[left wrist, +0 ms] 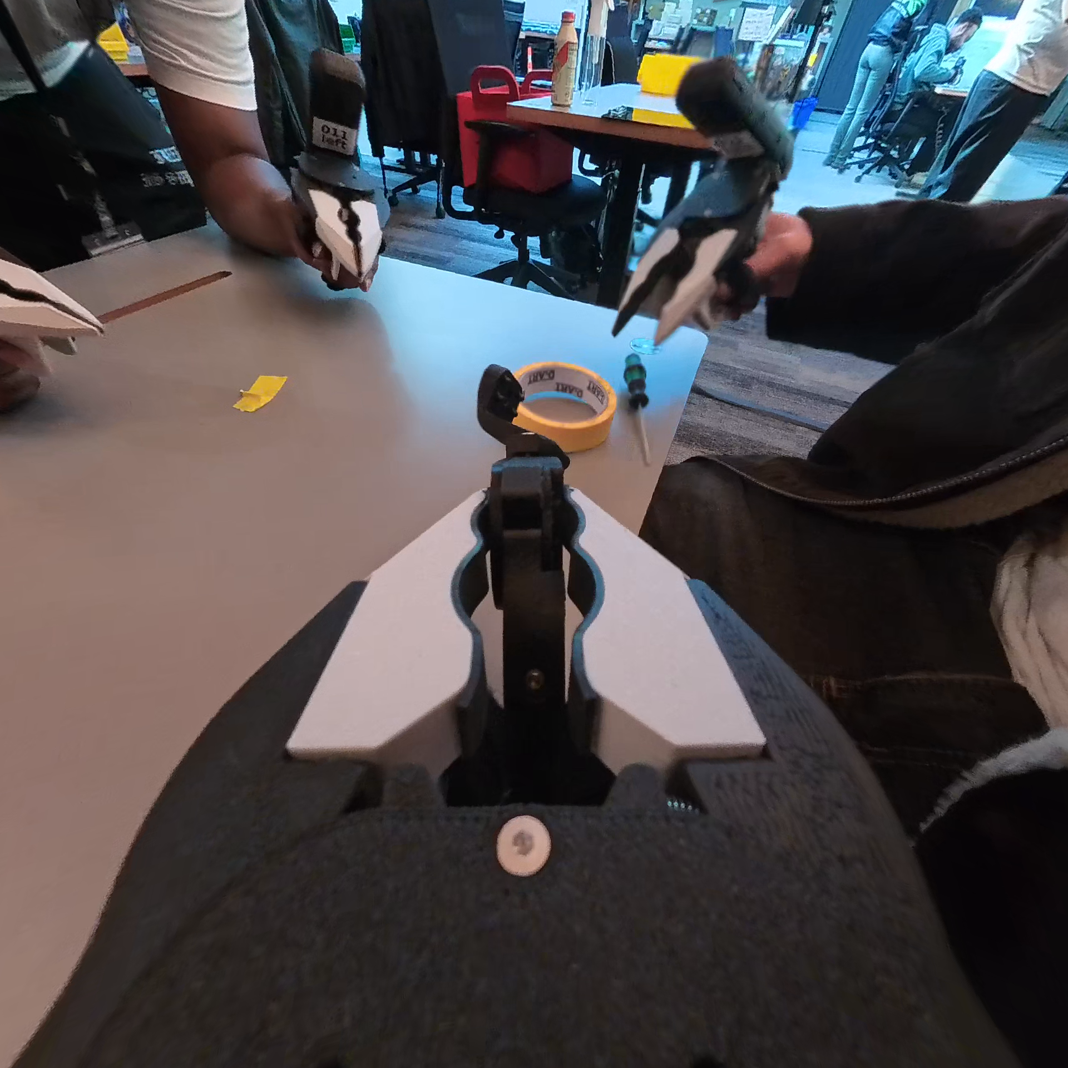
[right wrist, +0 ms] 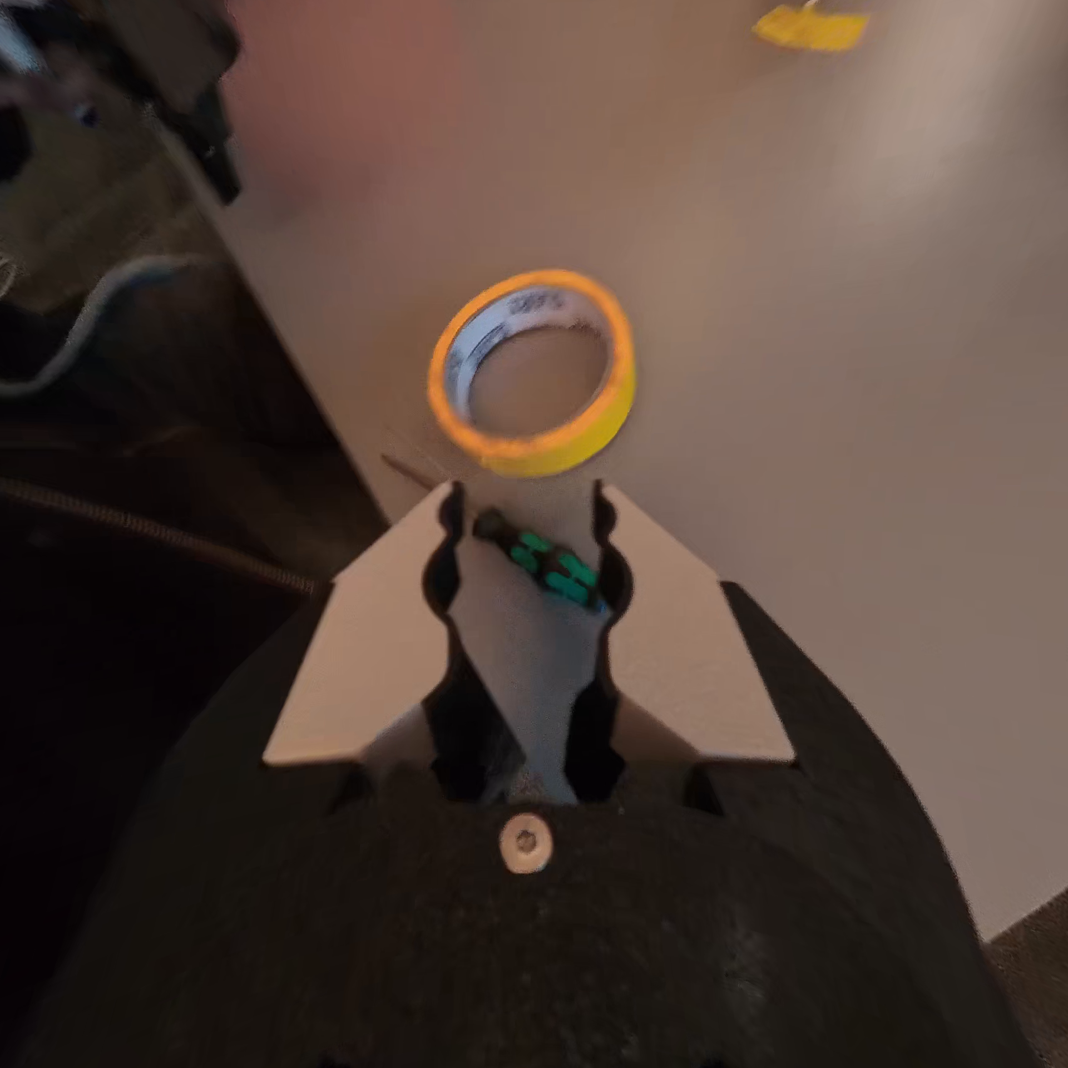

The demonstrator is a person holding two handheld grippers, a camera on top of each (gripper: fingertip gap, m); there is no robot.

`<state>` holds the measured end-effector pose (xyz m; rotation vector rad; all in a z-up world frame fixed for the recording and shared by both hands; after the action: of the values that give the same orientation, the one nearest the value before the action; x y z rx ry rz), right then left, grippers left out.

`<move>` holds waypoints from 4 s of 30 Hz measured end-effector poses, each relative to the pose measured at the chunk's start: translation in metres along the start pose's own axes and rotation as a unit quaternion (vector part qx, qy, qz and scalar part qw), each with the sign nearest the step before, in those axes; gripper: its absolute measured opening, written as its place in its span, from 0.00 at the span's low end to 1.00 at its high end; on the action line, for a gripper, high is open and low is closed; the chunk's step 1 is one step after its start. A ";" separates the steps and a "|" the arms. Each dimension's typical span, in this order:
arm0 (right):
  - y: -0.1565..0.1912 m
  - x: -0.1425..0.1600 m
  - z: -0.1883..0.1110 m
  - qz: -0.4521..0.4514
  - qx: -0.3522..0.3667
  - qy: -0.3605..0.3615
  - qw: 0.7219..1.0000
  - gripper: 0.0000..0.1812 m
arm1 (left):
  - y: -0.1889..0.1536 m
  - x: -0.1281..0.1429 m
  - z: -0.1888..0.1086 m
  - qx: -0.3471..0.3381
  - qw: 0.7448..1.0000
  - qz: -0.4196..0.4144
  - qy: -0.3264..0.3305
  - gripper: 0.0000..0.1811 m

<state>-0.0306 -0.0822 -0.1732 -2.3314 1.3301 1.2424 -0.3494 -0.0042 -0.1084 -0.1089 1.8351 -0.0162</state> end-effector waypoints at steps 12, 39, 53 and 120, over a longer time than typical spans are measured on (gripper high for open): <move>0.006 0.056 0.019 -0.235 -0.071 0.030 0.969 0.14 | -0.013 0.002 0.013 0.025 1.000 0.005 0.011 0.12; 0.121 -0.165 0.040 -0.745 0.094 0.138 0.646 0.09 | -0.022 -0.001 0.018 -0.013 0.996 0.073 0.042 0.12; 0.133 -0.164 0.046 -0.760 0.080 0.134 0.631 0.09 | -0.019 0.001 0.016 -0.008 0.997 0.063 0.047 0.12; 0.119 -0.149 0.061 0.119 -0.295 0.257 0.913 0.09 | -0.020 -0.002 0.012 -0.038 0.987 0.140 0.061 0.12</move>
<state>-0.1956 -0.0266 -0.0746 -3.1712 1.6008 1.2853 -0.3357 -0.0233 -0.1082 0.1005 1.9590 0.2496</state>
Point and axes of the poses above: each gripper's, where its closed fingertips meet, z out along the fingers, x out of its underside, y = z × x across the jaws, the point moved 3 cm from there along -z, back along the fingers
